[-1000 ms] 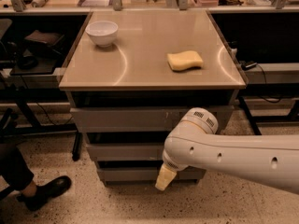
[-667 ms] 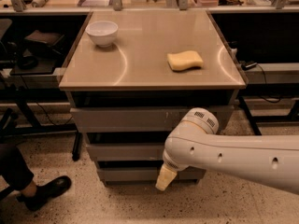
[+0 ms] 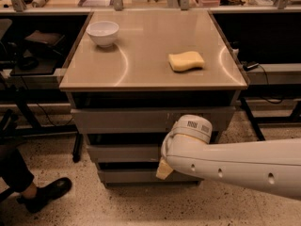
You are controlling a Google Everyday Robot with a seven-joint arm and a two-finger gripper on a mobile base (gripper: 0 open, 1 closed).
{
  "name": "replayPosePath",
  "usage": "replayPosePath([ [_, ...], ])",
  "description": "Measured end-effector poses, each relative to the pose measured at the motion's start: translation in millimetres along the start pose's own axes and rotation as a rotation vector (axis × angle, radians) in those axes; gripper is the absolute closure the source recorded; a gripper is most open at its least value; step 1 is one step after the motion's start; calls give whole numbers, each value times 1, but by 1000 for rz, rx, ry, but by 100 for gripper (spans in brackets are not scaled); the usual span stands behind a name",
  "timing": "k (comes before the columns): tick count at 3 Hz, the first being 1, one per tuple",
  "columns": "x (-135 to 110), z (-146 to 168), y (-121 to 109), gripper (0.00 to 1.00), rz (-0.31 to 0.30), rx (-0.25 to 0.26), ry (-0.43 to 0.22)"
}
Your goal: Open middle drawer
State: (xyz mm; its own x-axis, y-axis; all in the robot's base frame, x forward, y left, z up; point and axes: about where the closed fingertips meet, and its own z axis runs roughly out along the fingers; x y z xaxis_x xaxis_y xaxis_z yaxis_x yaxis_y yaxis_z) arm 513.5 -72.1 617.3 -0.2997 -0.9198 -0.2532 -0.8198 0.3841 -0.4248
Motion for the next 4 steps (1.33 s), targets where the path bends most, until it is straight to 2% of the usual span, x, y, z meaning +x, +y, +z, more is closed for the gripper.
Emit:
replayPosePath([
  [1, 0, 0, 0, 0, 0, 0, 0],
  [2, 8, 26, 2, 0, 46, -10, 10],
  [4, 52, 109, 1, 0, 232, -35, 75],
])
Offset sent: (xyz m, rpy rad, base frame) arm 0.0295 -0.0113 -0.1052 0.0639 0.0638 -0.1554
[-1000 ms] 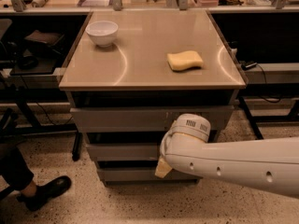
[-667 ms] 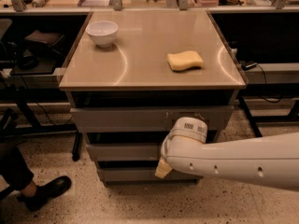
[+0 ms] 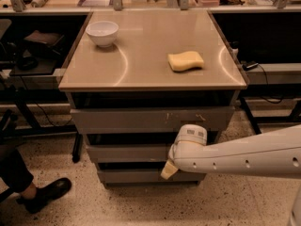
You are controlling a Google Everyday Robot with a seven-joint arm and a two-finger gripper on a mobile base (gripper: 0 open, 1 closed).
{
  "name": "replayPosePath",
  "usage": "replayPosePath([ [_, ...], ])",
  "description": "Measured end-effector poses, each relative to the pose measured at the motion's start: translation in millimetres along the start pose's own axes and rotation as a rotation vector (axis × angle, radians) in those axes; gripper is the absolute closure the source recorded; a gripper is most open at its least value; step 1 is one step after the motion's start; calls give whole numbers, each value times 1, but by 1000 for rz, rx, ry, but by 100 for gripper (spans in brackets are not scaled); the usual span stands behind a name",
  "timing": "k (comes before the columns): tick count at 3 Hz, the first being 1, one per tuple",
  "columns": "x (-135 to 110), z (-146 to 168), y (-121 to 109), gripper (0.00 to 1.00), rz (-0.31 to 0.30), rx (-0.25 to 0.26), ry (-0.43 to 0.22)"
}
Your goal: Open middle drawer
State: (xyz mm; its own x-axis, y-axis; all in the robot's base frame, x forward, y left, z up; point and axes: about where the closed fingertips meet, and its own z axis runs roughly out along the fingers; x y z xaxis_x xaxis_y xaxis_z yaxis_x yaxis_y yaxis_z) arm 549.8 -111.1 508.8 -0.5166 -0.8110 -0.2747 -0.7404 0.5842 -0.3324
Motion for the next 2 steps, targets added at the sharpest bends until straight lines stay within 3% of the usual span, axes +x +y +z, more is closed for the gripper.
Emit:
replayPosePath([
  [1, 10, 28, -9, 0, 60, -6, 20],
  [2, -7, 48, -18, 0, 88, -13, -10],
])
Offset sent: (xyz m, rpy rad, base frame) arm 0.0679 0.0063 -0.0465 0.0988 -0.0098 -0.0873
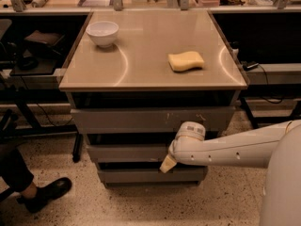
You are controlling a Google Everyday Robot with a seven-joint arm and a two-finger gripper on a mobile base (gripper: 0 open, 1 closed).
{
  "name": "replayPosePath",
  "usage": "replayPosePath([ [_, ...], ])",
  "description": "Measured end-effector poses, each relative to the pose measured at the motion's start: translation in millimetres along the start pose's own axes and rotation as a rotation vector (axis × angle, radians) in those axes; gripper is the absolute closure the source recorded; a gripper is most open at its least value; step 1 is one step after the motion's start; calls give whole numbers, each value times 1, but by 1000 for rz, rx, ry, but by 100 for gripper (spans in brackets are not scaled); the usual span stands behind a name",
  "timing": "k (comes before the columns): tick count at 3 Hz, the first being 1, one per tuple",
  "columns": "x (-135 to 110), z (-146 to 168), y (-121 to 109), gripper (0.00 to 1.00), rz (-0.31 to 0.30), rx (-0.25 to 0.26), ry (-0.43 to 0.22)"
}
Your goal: Open middle drawer
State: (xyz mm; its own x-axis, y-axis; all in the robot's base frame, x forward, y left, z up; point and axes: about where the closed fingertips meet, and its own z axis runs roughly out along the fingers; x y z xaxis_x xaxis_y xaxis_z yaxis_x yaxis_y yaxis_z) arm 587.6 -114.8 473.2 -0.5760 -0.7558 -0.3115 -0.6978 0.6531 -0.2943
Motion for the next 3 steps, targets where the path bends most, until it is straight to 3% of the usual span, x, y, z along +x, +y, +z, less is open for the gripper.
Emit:
replayPosePath([
  [1, 0, 0, 0, 0, 0, 0, 0],
  [2, 1, -1, -3, 0, -51, -23, -44],
  [3, 11, -3, -1, 0, -81, -82, -118],
])
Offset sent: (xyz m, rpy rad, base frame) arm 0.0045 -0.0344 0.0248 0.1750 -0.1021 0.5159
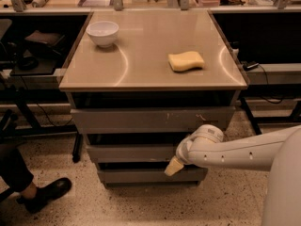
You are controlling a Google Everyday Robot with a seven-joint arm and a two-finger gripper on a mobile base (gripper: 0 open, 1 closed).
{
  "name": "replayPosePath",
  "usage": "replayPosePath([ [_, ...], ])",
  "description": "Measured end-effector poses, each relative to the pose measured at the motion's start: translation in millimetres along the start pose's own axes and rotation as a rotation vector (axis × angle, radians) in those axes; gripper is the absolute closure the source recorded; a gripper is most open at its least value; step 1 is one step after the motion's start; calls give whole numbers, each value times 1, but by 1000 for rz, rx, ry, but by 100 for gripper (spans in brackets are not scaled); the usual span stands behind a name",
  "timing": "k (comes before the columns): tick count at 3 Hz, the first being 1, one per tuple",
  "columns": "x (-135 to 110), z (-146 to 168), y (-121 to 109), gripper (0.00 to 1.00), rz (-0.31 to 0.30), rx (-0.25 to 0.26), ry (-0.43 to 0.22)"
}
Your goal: Open middle drawer
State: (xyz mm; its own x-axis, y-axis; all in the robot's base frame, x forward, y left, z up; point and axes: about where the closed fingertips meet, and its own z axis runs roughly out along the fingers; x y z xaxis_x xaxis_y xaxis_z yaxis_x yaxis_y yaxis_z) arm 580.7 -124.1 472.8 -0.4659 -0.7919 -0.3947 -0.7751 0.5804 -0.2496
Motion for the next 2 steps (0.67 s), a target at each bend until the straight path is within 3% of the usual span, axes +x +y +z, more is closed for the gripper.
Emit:
replayPosePath([
  [1, -15, -1, 3, 0, -5, -22, -67],
  [2, -15, -1, 3, 0, -5, -22, -67],
])
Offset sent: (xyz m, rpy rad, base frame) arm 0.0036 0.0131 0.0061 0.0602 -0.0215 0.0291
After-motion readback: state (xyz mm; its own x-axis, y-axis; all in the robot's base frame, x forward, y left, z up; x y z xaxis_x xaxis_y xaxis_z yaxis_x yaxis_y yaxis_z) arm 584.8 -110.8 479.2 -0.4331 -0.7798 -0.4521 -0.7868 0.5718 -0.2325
